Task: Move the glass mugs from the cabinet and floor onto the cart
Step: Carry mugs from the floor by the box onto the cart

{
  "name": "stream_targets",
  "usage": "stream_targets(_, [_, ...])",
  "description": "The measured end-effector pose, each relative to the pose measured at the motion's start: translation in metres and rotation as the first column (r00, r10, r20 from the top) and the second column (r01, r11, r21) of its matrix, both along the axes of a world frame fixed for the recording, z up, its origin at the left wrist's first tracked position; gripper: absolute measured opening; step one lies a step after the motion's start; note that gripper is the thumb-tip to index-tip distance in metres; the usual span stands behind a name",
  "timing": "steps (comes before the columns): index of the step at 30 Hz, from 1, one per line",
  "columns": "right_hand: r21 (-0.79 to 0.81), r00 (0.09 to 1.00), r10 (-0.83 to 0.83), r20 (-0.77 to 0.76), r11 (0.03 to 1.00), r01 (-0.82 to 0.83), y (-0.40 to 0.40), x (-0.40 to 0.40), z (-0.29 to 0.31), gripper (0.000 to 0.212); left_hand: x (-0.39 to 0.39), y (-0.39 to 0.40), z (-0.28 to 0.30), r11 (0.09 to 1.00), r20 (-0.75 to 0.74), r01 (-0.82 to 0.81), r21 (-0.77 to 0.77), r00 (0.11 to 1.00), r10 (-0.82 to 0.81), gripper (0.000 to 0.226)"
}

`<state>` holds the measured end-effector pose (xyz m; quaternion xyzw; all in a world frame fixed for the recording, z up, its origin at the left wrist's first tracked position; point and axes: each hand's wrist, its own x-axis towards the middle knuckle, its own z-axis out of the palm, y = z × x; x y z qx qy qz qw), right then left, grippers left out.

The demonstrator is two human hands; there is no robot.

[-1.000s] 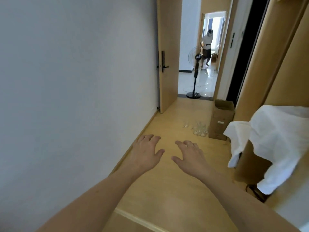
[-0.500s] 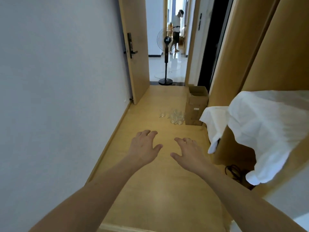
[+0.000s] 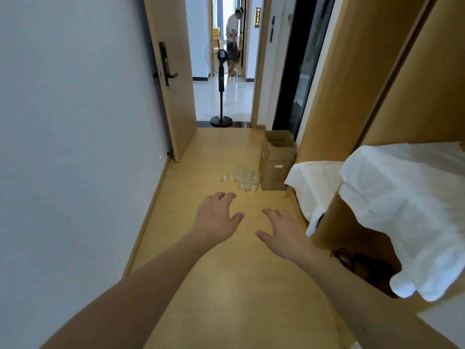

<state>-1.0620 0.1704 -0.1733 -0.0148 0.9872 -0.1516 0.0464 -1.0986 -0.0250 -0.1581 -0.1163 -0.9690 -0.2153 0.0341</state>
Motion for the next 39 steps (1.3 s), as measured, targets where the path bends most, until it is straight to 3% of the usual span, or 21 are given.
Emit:
stream_targets(13, [-0.050,0.999,0.015,0.045,0.999,-0.013,-0.016,-0.156,-0.035,0.067,-0.142,-0.017,-0.037,0.998,0.081,-0.054,-0.027,0.995,0.056,0.061])
stream_targets(24, [-0.142,0.994,-0.029,0.104,0.989,0.044,0.039,-0.331,-0.044,0.068,-0.316,0.049,-0.027,0.994,0.117,-0.029,-0.103,0.992,0.041,0.061])
stream_targets(39, [-0.146,0.970,-0.101,0.222,0.980,0.136,0.069,-0.485,-0.089,0.066,-0.486,0.084,-0.079,0.996,0.229,0.040,-0.074,0.973,-0.022,0.061])
